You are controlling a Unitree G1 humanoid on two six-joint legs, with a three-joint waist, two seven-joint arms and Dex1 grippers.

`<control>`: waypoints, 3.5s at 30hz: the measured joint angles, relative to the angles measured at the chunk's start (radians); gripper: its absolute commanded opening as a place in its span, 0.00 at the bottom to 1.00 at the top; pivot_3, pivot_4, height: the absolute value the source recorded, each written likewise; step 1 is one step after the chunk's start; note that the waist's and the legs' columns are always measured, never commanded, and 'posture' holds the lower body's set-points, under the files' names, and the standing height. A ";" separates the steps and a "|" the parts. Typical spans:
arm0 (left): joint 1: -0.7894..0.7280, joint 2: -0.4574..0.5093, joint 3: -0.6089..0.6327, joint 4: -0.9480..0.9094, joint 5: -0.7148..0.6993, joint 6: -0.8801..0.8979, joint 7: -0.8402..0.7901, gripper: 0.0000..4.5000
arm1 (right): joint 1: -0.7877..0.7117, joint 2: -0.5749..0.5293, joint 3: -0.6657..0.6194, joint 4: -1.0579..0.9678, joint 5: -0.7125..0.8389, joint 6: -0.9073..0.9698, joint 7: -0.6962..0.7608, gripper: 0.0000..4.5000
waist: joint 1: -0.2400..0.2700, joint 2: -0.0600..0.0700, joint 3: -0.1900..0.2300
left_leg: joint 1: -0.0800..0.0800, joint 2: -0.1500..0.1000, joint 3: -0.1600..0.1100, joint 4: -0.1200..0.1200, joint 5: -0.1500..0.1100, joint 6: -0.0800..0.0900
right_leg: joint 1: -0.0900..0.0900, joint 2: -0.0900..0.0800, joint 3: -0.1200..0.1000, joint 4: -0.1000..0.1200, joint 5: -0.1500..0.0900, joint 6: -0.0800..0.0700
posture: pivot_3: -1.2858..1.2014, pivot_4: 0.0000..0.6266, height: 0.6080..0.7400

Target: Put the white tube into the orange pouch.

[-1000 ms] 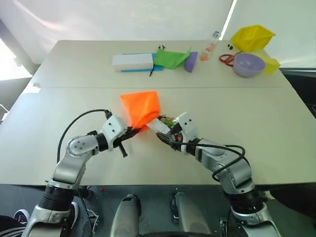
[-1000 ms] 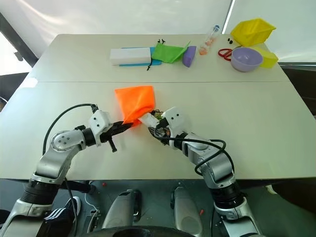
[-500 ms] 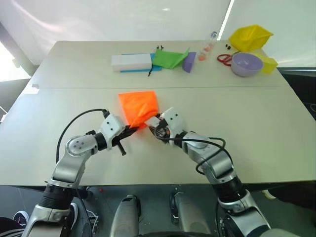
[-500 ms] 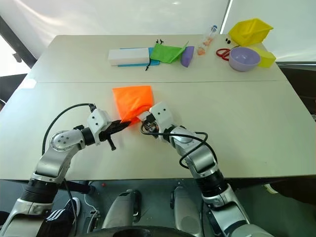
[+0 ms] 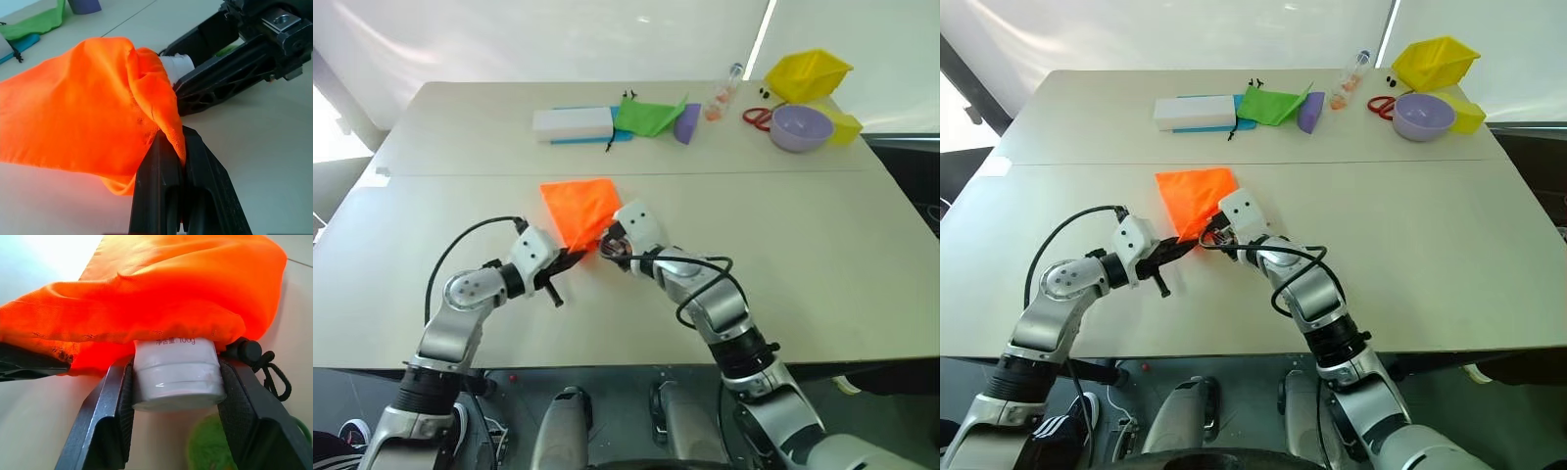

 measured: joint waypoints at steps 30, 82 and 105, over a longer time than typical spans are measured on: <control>-0.002 0.018 0.016 -0.044 -0.001 0.047 0.005 0.00 | 0.012 -0.055 -0.038 -0.050 0.071 0.115 0.128 0.99 | 0.005 0.000 0.000 | -0.004 0.000 0.000 -0.002 0.000 0.000 | -0.006 -0.001 0.000 0.002 -0.002 0.000 | 0.52 0.24 1.00; 0.018 0.188 0.077 0.206 -0.116 -0.108 -0.275 0.83 | 0.189 -0.411 -0.129 -0.215 0.100 -0.148 0.394 0.00 | 0.007 0.000 0.000 | -0.007 0.000 0.003 -0.003 0.000 0.000 | -0.007 -0.001 0.000 -0.003 -0.003 0.000 | 0.52 0.24 1.00; -0.372 0.015 -0.027 0.306 -0.217 0.091 -0.429 0.83 | 0.272 -0.485 -0.151 -0.254 0.087 -0.165 0.364 0.00 | 0.012 -0.001 0.000 | -0.007 -0.001 0.002 0.005 0.000 0.000 | -0.004 0.000 0.001 0.001 -0.005 0.004 | 0.52 0.24 1.00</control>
